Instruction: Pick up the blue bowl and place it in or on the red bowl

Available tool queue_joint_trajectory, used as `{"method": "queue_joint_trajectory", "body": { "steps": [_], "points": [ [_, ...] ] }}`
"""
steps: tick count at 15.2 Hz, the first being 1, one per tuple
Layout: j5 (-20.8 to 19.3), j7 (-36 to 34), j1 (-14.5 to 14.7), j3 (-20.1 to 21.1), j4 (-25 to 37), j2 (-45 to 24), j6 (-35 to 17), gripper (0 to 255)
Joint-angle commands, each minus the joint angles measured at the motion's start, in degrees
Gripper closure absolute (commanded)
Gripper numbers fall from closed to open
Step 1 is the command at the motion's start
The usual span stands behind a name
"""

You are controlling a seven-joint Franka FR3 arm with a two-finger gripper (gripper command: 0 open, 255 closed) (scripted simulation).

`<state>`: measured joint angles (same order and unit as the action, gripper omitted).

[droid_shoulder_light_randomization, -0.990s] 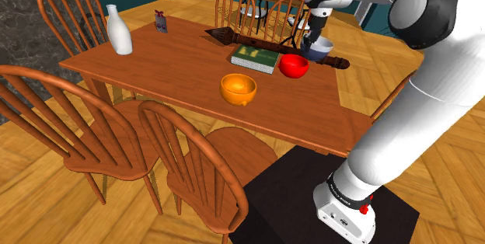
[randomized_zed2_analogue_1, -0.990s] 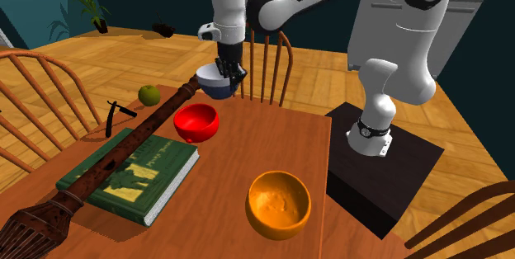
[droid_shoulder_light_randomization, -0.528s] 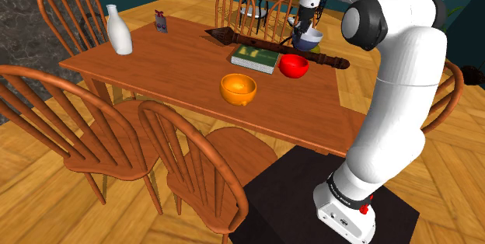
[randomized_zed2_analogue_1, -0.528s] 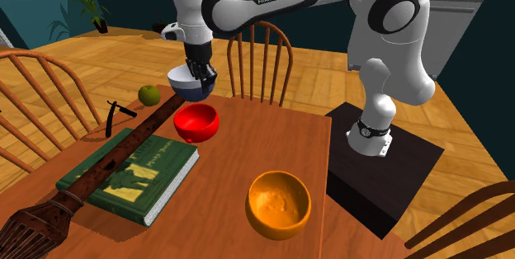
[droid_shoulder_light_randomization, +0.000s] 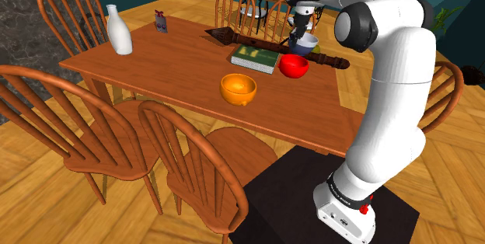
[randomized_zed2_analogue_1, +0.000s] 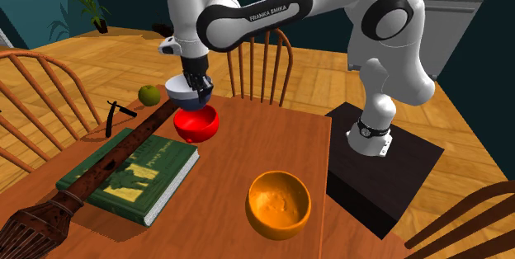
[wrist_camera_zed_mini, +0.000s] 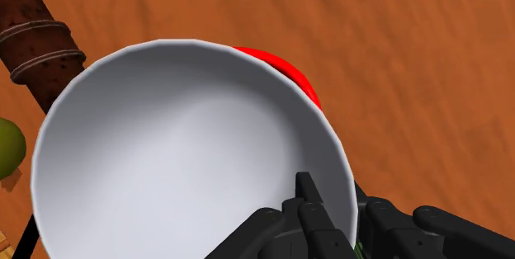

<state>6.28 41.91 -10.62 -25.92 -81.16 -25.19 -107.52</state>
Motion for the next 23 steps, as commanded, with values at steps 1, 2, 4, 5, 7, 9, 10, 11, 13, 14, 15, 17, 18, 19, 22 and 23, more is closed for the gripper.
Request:
{"method": "queue_joint_trajectory", "body": {
  "steps": [1,2,4,5,7,9,10,11,13,14,15,17,18,19,22,23],
  "points": [
    [0.1,0.0,0.1,0.1,-1.1,-0.2,-1.4,255],
    [0.1,0.0,0.1,0.1,-1.8,-0.3,-2.1,255],
    [0.3,0.0,0.2,0.2,-3.0,-0.5,-3.6,255],
    [0.3,0.0,0.2,0.2,-3.6,-0.6,-4.3,255],
    [0.5,0.0,0.2,0.3,-4.8,-0.9,-5.7,255],
    [0.6,0.1,0.3,0.4,-5.8,-1.3,-7.0,255],
    [0.6,0.1,0.3,0.4,-5.8,-1.3,-7.0,255],
    [0.6,0.1,0.3,0.4,-5.8,-1.3,-7.0,255],
    [0.6,0.1,0.3,0.4,-5.8,-1.3,-7.0,255],
    [0.6,0.1,0.3,0.4,-5.8,-1.3,-7.0,255],
    [0.6,0.1,0.3,0.4,-5.8,-1.3,-7.0,255],
    [0.6,0.1,0.3,0.4,-5.8,-1.3,-7.0,255],
    [0.6,0.1,0.3,0.4,-5.8,-1.3,-7.0,0],
    [0.6,0.1,0.3,0.4,-5.8,-1.3,-7.0,0],
    [0.6,0.1,0.3,0.4,-5.8,-1.3,-7.0,0],
    [0.6,0.1,0.3,0.4,-5.8,-1.3,-7.0,0]
  ]
}}
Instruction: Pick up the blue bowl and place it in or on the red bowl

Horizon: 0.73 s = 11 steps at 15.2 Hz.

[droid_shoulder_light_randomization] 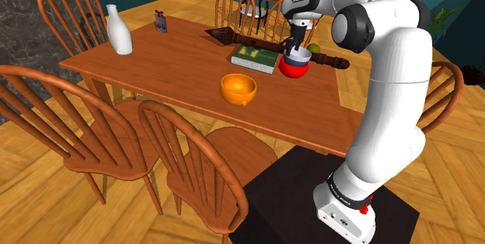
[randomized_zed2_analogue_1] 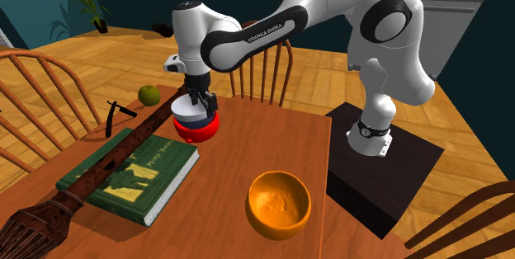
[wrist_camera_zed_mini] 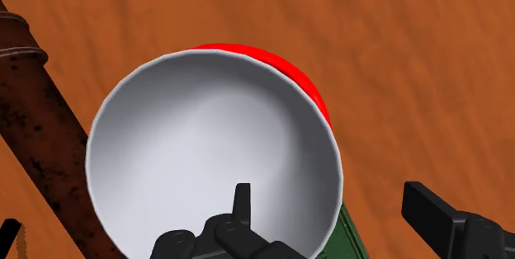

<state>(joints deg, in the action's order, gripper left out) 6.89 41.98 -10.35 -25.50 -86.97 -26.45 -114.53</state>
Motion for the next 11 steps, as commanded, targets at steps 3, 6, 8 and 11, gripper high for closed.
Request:
{"method": "queue_joint_trajectory", "body": {
  "steps": [3,6,8,11],
  "points": [
    [-0.7,-0.5,0.3,-0.3,3.6,1.5,5.0,0],
    [-0.9,-0.6,0.3,-0.4,4.7,1.8,6.4,0],
    [-0.9,-0.6,0.3,-0.4,4.7,1.8,6.4,0],
    [-0.9,-0.6,0.3,-0.4,4.7,1.8,6.4,0]
  ]
}}
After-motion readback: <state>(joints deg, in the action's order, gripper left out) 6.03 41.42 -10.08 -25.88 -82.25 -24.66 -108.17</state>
